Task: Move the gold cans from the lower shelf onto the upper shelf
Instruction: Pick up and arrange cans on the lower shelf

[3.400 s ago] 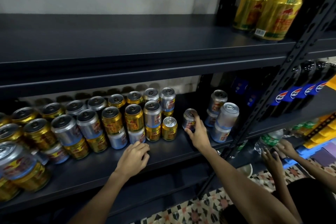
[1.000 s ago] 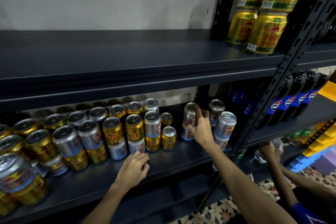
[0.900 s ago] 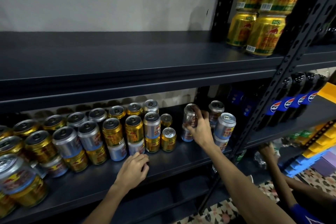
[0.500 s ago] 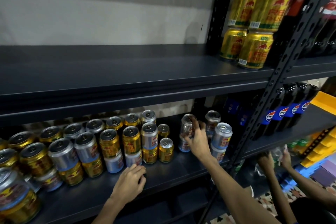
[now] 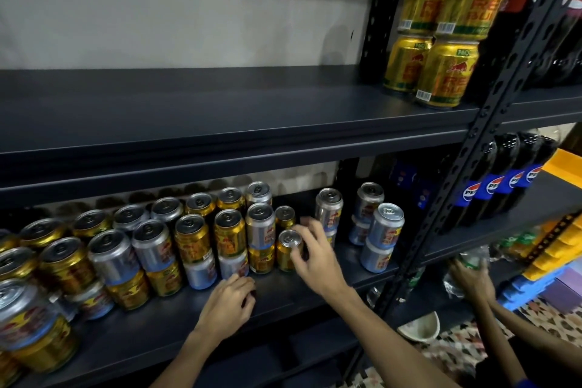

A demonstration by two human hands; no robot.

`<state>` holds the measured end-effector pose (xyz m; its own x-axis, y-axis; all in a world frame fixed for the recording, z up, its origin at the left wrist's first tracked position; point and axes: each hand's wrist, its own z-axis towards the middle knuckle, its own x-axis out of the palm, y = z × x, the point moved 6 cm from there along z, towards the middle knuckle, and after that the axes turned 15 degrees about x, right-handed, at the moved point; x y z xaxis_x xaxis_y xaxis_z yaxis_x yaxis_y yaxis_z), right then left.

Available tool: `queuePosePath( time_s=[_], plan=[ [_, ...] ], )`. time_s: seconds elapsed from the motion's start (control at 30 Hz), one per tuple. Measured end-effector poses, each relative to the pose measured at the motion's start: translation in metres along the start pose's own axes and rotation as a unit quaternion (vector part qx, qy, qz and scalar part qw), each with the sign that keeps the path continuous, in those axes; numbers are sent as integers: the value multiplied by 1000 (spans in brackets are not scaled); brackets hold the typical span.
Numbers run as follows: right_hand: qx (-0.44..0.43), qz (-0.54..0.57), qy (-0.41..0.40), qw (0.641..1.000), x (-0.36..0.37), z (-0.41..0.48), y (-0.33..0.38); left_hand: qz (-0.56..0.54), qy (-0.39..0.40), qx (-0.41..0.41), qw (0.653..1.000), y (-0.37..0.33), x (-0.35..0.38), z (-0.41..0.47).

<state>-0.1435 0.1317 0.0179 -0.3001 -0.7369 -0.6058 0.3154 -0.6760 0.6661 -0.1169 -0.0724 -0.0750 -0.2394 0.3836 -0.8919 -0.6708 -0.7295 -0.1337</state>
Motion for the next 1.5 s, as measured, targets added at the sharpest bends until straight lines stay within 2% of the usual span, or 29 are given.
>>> queuePosePath(
  time_s=[0.1,0.17,0.4,0.6,0.73,0.97,1.17,1.27,1.5],
  plan=[
    [94,-40,108,989,33,-9,-17,2,-5,5,1000,0,0,-2],
    [135,-61,139,979,44,-13,-25,-3,-10,3,1000,0,-1,-2],
    [174,-46,145,973,50,-14,-28,-25,-23,-13,999,4,-2,-6],
    [214,-12,159,964,63,-20,-36,-51,2,1,999,8,-4,-18],
    [239,-3,138,961,69,-21,-35,-63,7,9,998,10,-6,-22],
    [216,6,97,971,52,-22,-26,-85,-5,5,996,10,-8,-19],
    [132,30,13,991,2,-31,16,-102,-39,11,994,11,-14,-17],
    [116,23,2,993,-17,-29,36,-138,-67,8,988,13,-21,-18],
    [108,9,-21,994,-36,-32,61,-144,-151,86,974,-9,-83,14]
  ],
)
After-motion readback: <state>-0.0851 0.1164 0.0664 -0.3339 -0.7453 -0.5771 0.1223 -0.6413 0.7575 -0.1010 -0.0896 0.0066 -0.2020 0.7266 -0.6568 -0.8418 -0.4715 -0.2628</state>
